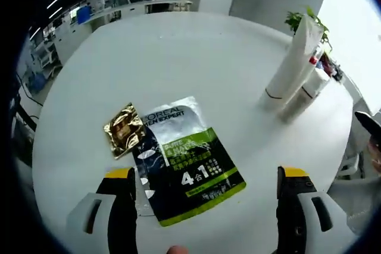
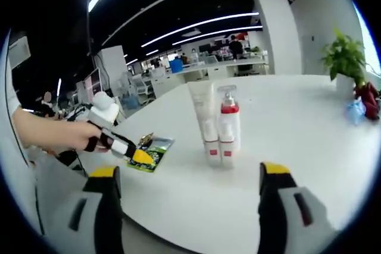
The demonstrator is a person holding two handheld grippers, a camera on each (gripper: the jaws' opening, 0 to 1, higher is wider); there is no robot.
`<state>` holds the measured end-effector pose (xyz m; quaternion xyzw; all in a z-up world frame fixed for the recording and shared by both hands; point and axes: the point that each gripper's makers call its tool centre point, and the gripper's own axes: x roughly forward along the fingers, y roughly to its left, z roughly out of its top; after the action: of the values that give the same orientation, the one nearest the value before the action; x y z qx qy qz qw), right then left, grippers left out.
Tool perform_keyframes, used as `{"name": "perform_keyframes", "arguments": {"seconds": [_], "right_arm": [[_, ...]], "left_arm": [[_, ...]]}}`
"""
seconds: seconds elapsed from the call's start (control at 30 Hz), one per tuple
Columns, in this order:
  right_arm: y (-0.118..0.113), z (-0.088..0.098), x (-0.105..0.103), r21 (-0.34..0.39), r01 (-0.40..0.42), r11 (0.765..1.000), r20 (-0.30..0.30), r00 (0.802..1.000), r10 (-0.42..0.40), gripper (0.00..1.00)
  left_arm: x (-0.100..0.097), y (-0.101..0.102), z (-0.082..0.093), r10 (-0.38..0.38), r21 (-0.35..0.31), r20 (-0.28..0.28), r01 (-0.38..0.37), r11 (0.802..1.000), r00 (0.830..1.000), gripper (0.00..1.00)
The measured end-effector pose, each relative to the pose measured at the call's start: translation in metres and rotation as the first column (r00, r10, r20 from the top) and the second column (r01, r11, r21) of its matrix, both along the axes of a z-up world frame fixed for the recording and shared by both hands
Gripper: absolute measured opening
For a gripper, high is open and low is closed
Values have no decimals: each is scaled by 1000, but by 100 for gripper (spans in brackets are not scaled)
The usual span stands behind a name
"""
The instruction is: Arrange the skincare products in the storage area until every visible bottle or jar stands upright without overlapping.
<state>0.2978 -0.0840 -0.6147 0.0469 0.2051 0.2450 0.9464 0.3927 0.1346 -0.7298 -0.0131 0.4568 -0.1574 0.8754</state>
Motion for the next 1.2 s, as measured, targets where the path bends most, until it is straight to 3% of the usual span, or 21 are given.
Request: {"name": "perform_keyframes", "arguments": {"seconds": [0.23,0.4,0.43,0.57,0.7,0.8,1.1,1.2], "right_arm": [[-3,-2,1,1,22,1000,-13,1000,-22,95],[-5,-4,2,-3,32,999,-21,999,-32,95],[-5,-4,2,-3,33,999,-21,999,-33,95],[-6,-4,2,-5,38,999,-23,999,-38,94],[-6,-4,2,-7,40,999,-24,999,-40,94],[-7,-5,2,-8,40,999,-24,999,-40,94],[-6,-5,1,-14,36,999,-22,999,-37,93],[-6,-5,2,-13,38,999,-20,999,-38,93]], "left_arm": [[19,2,-7,52,16,-15,-51,999,999,97],[16,3,-13,93,14,-52,-93,996,994,96],[19,4,-11,83,28,-28,-82,996,996,95],[18,5,-13,62,58,-30,-60,996,998,92],[15,17,-17,16,152,-19,-13,988,1000,79],[18,18,-14,38,129,-9,-37,991,999,76],[21,20,-14,18,161,7,-19,987,1000,71],[23,19,-10,10,160,24,-13,987,1000,65]]}}
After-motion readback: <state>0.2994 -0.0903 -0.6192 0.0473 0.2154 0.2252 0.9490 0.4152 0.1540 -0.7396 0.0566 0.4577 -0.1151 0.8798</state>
